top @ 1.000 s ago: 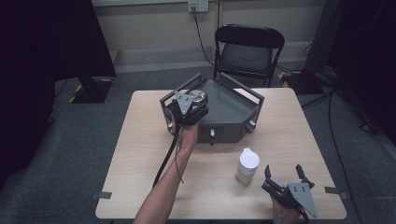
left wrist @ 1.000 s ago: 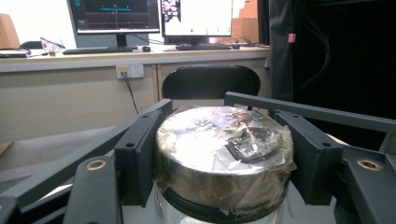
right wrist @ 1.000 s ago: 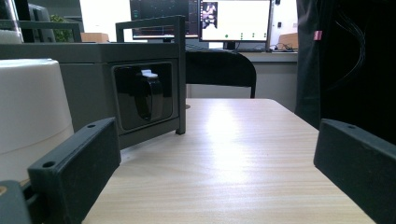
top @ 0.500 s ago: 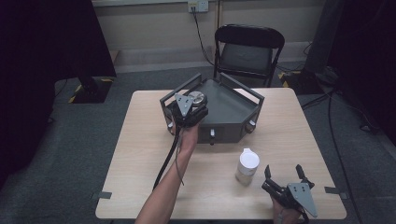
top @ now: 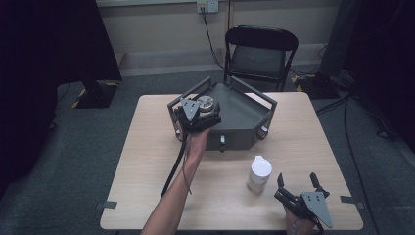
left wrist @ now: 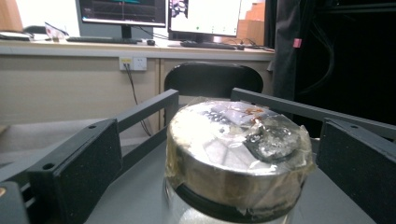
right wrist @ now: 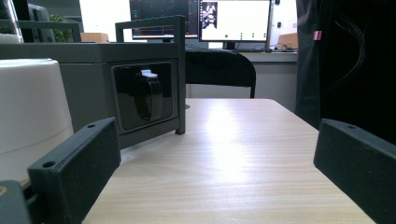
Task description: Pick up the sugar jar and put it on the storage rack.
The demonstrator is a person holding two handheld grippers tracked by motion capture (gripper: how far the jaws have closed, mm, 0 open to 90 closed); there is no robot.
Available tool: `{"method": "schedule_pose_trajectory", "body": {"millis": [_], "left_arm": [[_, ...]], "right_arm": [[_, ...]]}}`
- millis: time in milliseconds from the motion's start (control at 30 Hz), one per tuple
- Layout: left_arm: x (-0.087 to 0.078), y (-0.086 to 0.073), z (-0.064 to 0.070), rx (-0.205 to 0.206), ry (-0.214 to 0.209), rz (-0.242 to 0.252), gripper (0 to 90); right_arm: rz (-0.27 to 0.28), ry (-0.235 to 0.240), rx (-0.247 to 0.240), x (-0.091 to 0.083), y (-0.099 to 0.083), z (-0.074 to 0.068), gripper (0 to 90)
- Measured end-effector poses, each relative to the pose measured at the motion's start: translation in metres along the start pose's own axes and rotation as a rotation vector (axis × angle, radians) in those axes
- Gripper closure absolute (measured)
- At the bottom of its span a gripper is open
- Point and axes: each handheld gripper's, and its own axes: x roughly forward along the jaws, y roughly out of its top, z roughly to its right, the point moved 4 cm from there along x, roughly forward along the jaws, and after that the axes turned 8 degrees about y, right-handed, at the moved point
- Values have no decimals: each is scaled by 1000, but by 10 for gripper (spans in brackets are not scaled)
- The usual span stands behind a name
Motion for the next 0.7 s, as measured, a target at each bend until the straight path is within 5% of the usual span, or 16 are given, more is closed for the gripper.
{"method": "schedule_pose_trajectory", "body": {"millis": [700], "left_arm": [[-49,-6,-15,-16,-24,66,0]], "right_arm": [[-1,-5,-1,0,0,-1,0]]}}
